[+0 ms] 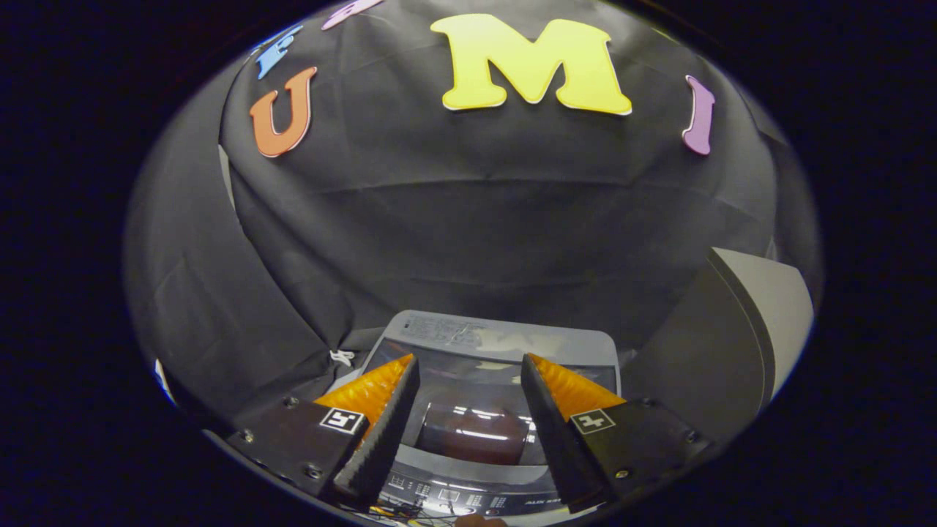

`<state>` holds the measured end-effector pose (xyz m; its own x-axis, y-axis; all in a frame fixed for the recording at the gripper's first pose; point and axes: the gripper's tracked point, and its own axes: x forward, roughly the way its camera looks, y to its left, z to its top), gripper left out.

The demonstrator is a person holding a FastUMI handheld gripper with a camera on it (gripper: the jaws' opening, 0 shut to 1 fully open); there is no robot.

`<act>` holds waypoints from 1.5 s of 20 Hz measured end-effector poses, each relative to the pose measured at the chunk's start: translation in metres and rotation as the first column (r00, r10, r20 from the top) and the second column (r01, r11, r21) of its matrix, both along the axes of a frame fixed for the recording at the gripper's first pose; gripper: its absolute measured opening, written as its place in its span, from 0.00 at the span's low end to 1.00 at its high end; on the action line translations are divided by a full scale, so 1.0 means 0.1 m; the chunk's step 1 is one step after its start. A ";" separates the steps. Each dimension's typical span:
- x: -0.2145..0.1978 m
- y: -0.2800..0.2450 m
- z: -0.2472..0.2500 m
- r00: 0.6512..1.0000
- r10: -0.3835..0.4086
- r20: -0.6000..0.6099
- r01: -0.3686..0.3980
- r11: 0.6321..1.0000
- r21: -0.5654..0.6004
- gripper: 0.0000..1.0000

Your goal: Put the clothes into the washing machine and then close the washing machine lid.

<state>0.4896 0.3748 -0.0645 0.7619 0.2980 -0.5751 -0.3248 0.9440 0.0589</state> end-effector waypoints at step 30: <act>-2.62 -2.19 1.84 0.902 -0.152 0.404 0.064 0.973 0.222 0.94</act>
